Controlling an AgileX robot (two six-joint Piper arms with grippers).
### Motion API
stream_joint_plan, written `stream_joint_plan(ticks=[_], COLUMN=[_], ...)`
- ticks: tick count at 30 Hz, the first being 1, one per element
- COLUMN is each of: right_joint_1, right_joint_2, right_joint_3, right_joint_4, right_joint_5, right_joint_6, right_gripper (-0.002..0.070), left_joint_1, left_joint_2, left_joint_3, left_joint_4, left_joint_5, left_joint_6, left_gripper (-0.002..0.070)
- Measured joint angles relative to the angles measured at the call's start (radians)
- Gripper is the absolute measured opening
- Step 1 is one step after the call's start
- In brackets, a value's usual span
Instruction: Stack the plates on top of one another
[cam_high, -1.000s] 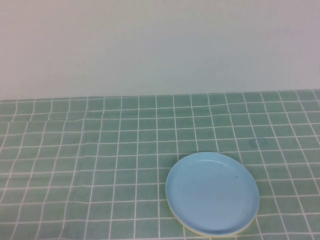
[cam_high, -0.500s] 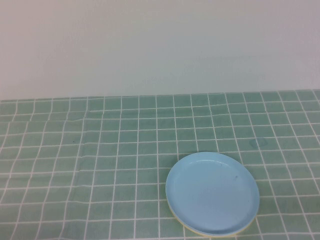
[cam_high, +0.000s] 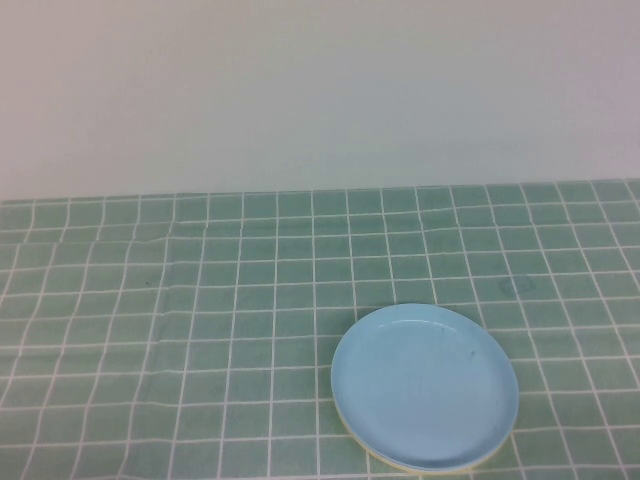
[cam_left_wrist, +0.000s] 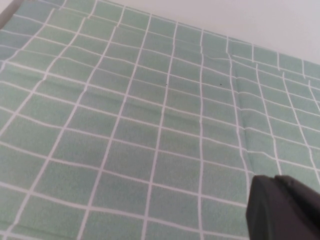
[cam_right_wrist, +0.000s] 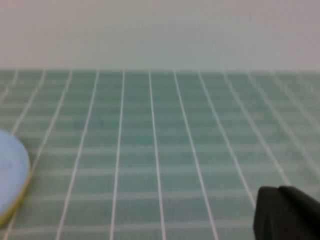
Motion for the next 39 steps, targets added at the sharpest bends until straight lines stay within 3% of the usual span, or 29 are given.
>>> stream_joint_plan(ticks=[5,39], right_joint_1=[0.0,0.0], right_joint_2=[-0.001,-0.001], right_joint_3=[0.0,0.0], right_joint_4=[-0.018,-0.031], right_joint_5=[0.084,0.093], right_joint_6=[0.046,0.048], right_gripper=[-0.0002,-0.0002], left_joint_1=[0.0,0.0], left_joint_2=[0.0,0.001], left_joint_3=[0.0,0.0], left_joint_4=[0.0,0.0], left_joint_5=[0.0,0.0], left_joint_6=[0.0,0.0], left_gripper=[-0.0001,-0.0001])
